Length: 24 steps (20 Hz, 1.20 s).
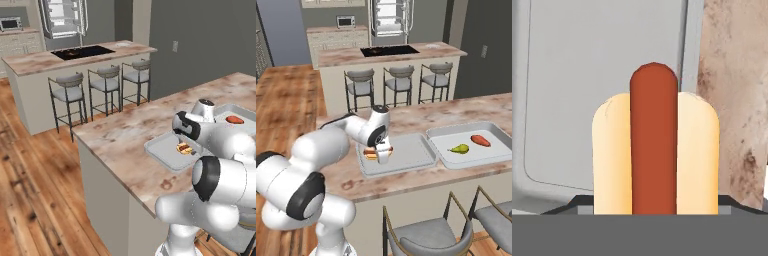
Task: Place the cold items (pear and sweet potato) from the fridge in one tupperware on the dining counter. Place the warm items (kebab skewer and hot dog) in the stove area in another tupperware.
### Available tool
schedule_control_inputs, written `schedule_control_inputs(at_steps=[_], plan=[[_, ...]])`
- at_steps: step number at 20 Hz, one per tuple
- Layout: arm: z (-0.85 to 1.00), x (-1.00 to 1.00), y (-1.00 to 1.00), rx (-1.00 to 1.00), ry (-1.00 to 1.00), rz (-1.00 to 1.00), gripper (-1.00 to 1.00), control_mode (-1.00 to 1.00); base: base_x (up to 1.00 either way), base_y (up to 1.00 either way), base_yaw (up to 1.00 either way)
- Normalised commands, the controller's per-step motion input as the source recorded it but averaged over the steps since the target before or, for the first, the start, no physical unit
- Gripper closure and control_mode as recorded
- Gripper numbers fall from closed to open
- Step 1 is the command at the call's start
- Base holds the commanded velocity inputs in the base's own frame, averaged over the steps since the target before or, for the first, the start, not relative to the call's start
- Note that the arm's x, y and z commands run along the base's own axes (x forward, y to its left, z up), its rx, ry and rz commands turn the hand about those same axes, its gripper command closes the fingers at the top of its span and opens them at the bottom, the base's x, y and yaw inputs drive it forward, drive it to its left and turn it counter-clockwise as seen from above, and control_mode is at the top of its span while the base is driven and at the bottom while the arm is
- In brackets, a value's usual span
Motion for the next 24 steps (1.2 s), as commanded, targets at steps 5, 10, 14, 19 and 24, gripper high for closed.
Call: schedule_control_inputs(at_steps=[5,10,14,19,24], plan=[[-0.29,0.41,-0.08,-0.01,0.05,0.0,1.0,-1.0,0.0,0.0,0.0],[-0.25,0.4,0.0,0.0,0.05,0.0,1.0,-1.0,0.0,0.0,0.0],[-0.37,0.38,0.0,0.0,0.02,0.0,1.0,-1.0,0.0,0.0,0.0],[-0.36,0.37,0.0,0.0,0.02,0.0,1.0,-1.0,0.0,0.0,0.0],[-0.4,0.28,0.0,0.0,0.0,0.0,-1.0,-1.0,0.0,0.0,0.0]])
